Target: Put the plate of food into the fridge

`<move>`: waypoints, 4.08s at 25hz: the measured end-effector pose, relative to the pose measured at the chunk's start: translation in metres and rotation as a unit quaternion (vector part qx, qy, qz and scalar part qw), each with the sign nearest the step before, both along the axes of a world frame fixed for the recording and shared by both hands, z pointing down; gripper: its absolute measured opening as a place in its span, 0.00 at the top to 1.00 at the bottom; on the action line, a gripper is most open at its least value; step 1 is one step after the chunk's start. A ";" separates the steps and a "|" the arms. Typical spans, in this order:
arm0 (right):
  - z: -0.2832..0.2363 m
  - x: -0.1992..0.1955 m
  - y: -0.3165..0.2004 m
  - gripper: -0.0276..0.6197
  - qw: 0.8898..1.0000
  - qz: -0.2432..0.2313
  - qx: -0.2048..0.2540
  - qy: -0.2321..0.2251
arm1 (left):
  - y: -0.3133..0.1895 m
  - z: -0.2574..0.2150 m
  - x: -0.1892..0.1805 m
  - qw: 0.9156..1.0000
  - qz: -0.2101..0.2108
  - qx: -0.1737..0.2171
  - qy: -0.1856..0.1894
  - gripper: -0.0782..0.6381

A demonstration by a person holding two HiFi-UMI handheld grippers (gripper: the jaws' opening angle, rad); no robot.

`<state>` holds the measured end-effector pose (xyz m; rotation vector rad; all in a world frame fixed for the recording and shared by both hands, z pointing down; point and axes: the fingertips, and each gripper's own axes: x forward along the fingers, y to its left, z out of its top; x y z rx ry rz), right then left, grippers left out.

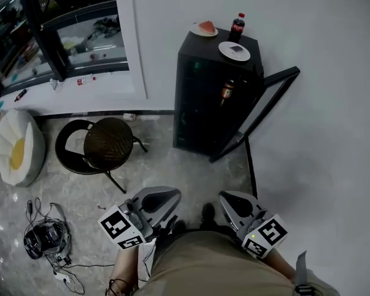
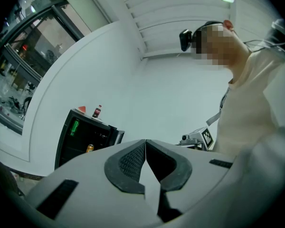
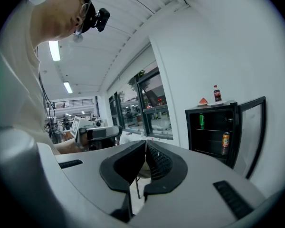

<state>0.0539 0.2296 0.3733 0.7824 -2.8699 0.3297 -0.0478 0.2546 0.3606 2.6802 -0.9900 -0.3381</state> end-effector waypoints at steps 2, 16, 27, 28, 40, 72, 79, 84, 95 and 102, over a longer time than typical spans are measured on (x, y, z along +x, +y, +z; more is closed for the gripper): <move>0.001 0.001 -0.008 0.92 1.000 -0.009 -0.005 -0.006 | -0.006 -0.002 0.005 1.000 -0.005 -0.001 -0.004 0.88; 0.006 0.049 -0.089 0.92 0.998 -0.029 -0.030 -0.041 | -0.084 -0.014 0.060 0.999 -0.017 -0.006 -0.052 0.88; 0.014 0.089 -0.146 0.92 0.996 -0.051 -0.047 -0.061 | -0.134 -0.017 0.102 0.996 -0.041 -0.016 -0.084 0.88; 0.014 0.091 -0.149 0.92 0.995 -0.056 -0.052 -0.065 | -0.137 -0.017 0.105 0.995 -0.045 -0.017 -0.087 0.88; 0.019 0.122 -0.181 0.92 0.989 -0.086 -0.080 -0.084 | -0.173 -0.011 0.143 0.990 -0.047 -0.029 -0.133 0.88; 0.024 0.045 -0.256 0.92 0.998 0.009 -0.063 0.010 | -0.292 0.014 0.066 0.980 0.051 0.016 -0.193 0.87; 0.024 0.022 -0.270 0.92 0.996 0.054 -0.062 0.025 | -0.351 0.002 0.042 0.959 0.059 0.087 -0.264 0.87; 0.027 0.000 -0.273 0.92 0.995 0.064 -0.063 0.037 | -0.386 -0.005 0.026 0.946 0.055 0.120 -0.297 0.87; 0.034 -0.005 -0.300 0.92 0.995 0.055 -0.074 0.037 | -0.447 -0.002 0.036 0.907 0.060 0.156 -0.386 0.58; 0.035 0.010 -0.332 0.92 0.995 0.037 -0.093 0.013 | -0.477 0.015 0.073 0.848 0.081 0.177 -0.493 0.47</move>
